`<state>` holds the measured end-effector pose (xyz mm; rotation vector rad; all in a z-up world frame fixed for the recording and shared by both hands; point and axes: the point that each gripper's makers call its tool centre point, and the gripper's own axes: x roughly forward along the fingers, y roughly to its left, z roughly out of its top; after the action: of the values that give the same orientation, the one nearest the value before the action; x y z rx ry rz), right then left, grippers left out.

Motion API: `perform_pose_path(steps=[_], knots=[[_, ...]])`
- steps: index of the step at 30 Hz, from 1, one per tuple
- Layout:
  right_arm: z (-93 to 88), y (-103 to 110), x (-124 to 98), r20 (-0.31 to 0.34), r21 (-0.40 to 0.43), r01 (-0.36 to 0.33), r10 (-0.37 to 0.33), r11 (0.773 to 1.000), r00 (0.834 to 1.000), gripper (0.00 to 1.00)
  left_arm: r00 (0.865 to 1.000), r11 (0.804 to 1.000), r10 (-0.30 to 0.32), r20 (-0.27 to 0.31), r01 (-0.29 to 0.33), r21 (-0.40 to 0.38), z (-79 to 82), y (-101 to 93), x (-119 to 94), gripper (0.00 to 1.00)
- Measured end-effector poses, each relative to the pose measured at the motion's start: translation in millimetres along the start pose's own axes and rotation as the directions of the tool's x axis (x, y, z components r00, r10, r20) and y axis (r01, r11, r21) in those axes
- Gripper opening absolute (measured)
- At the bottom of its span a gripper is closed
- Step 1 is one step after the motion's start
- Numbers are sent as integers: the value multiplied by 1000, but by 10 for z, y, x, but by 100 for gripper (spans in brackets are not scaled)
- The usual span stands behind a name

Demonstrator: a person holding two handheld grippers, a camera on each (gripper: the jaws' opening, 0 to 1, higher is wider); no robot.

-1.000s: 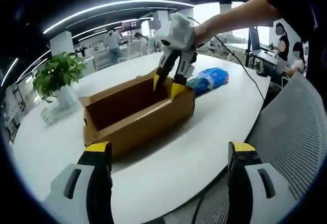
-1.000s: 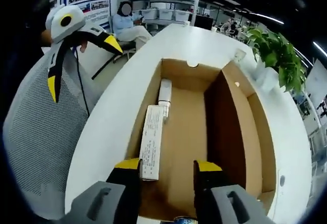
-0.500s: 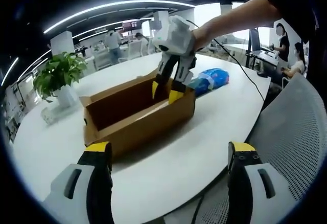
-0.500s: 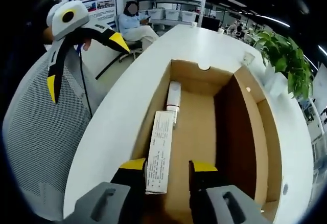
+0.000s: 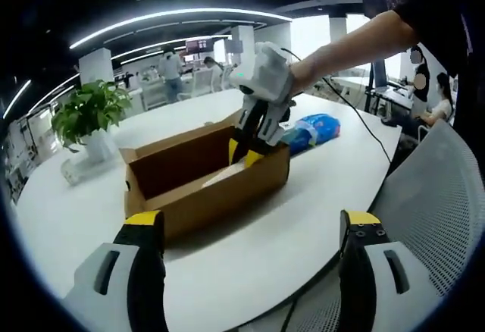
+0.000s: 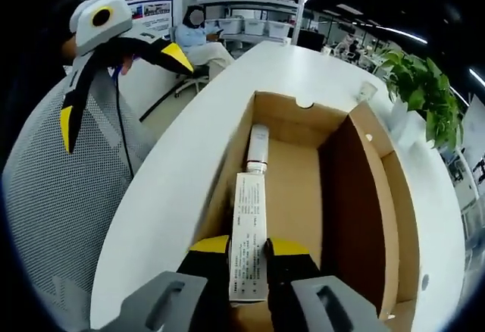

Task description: Operate the shoe box by opening the lid, removing the specified soft item, and placing it in the target area until the item is outside and the box remains undamaged.

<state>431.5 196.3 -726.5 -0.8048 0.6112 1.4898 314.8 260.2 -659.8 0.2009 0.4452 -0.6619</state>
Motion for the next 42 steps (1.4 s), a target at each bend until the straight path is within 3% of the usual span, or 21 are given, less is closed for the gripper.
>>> perform_pose_path(steps=[4, 12, 19, 23, 29, 42], knots=[[27, -58, -107, 15, -2, 33, -33, 999, 999, 13, 1000, 1000, -14, -10, 14, 10, -16, -30, 9, 95], [205, -287, -551, 125, 30, 149, -152, 988, 981, 13, 999, 999, -31, -25, 31, 14, -43, -57, 22, 94], [120, -431, -1046, 151, 53, 216, -222, 975, 963, 13, 998, 999, -46, -36, 46, 17, -60, -86, 31, 94], [-26, -497, -1374, 148, 73, 265, -274, 961, 950, 13, 998, 999, -47, -41, 48, 15, -73, -85, 34, 94], [-402, -529, -1769, 100, 94, 318, -327, 943, 940, 13, 998, 999, -47, -47, 48, 19, -79, -93, 36, 94], [-1242, -591, -2057, -51, 113, 374, -370, 921, 928, 13, 996, 998, -40, -76, 43, 39, -126, -92, 47, 94]])
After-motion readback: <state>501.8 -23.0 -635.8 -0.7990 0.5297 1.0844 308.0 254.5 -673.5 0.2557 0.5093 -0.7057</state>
